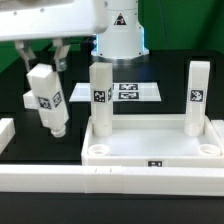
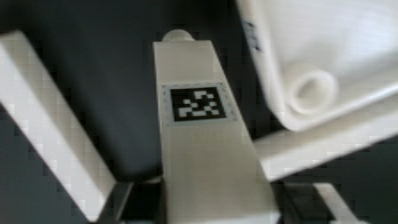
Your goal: Assemble desk
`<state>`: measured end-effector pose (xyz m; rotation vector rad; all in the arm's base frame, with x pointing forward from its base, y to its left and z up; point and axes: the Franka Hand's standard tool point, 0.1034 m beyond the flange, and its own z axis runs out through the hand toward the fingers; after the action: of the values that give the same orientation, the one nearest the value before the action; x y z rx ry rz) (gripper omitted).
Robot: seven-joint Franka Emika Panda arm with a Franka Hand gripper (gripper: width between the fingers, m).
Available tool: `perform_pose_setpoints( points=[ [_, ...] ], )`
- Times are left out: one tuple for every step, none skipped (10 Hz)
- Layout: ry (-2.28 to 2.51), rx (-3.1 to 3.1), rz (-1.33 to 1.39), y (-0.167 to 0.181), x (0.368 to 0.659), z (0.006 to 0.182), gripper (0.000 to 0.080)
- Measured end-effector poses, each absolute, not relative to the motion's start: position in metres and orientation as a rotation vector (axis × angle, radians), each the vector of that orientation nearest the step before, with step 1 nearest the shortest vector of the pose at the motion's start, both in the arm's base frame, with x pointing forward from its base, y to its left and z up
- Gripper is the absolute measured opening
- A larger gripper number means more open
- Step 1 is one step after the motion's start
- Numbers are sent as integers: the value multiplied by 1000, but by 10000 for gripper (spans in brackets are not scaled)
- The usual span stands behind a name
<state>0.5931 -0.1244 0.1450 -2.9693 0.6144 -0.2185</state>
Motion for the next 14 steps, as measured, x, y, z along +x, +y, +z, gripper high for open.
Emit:
perform_pose_setpoints(
  points=[
    [591,-2979,-194,-108,604,156,291],
    [576,-2983,-199,-99,609,159,291],
    [579,-2984,-193,-102,607,157,291],
    [581,-2984,-192,-103,607,156,291],
    [579,-2984,-191,-102,607,156,291],
    [582,-2985,-192,-97,608,158,291],
    [583,-2980,-214,-77,614,168,291],
    [547,-2973,-237,-53,619,174,291],
    [507,-2976,-240,-36,620,173,292],
    [465,-2978,-231,-19,621,170,292],
    [462,-2978,-231,-20,621,170,292],
    [463,-2978,-229,-20,621,170,292],
    [463,-2978,-229,-20,621,169,292],
    [463,-2979,-228,-20,621,169,292]
  ],
)
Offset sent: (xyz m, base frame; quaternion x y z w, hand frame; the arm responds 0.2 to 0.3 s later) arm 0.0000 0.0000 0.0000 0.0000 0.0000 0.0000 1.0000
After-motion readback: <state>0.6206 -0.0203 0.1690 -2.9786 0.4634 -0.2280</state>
